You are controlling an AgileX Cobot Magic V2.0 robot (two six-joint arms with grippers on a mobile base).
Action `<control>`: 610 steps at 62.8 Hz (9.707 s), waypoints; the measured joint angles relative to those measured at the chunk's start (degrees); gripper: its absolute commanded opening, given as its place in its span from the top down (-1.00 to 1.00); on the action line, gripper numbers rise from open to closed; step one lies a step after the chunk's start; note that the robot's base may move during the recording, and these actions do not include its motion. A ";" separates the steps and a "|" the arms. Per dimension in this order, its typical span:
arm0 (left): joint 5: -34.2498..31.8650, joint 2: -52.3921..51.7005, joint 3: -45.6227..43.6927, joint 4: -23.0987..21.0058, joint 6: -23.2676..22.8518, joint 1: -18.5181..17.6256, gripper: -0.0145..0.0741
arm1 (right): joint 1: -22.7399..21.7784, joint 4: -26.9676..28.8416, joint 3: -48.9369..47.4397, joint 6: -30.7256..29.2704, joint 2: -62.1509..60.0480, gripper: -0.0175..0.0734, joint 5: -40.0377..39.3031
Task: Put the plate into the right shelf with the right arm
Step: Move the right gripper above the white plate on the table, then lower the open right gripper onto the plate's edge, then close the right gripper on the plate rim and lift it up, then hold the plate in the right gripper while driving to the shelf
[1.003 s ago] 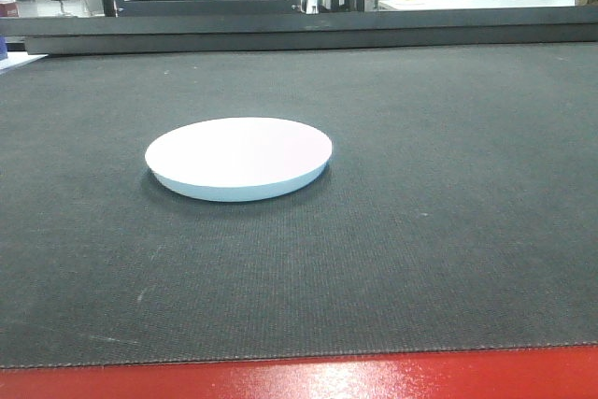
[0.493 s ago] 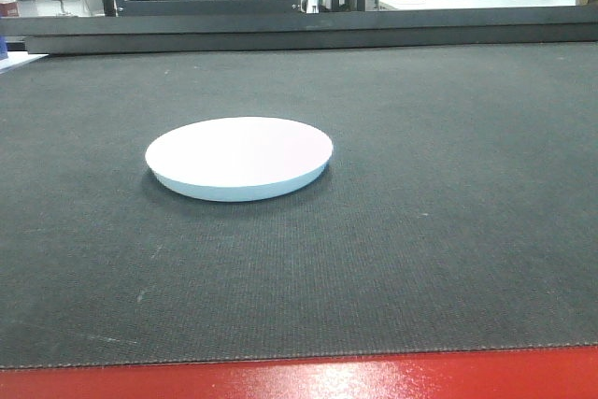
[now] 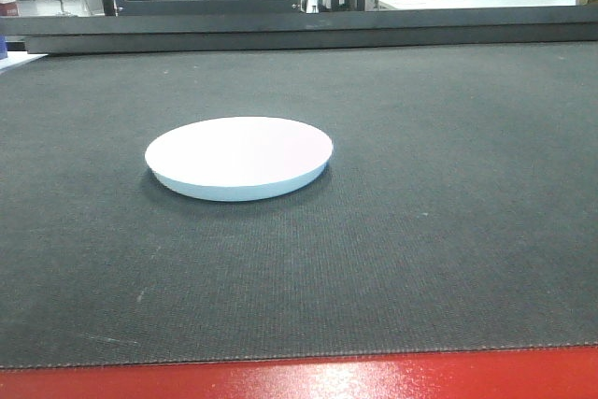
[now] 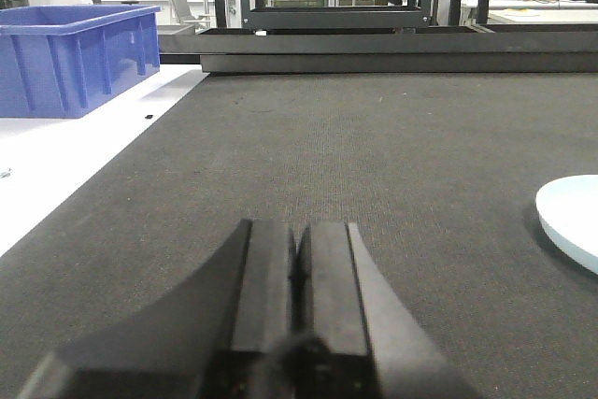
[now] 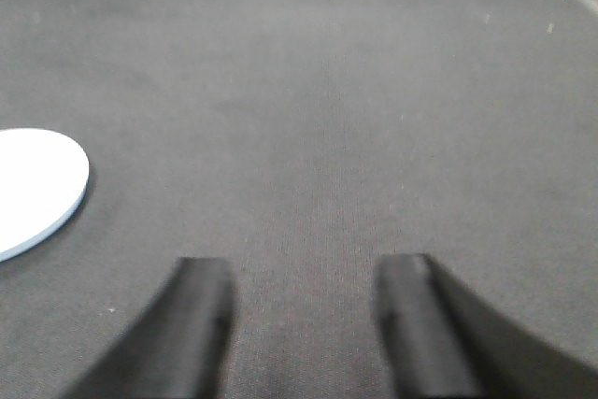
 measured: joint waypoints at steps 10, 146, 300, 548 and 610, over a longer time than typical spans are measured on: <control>0.00 0.00 0.00 0.00 0.00 0.00 0.78 | 3.59 0.00 -9.25 0.09 15.38 -0.66 2.66; 0.00 0.00 0.00 0.00 0.00 0.00 0.78 | 28.32 -14.35 -63.30 23.46 89.86 0.50 10.74; 0.00 0.00 0.00 0.00 0.00 0.00 0.78 | 18.35 -18.34 2.78 19.92 -20.15 0.50 -16.56; -0.02 0.00 0.00 0.00 0.00 0.00 0.78 | 18.35 -18.55 2.78 19.92 -20.33 0.50 -17.01; -0.02 0.00 0.00 0.00 0.00 0.00 0.78 | 18.35 -18.55 2.78 19.92 -20.33 0.50 -17.01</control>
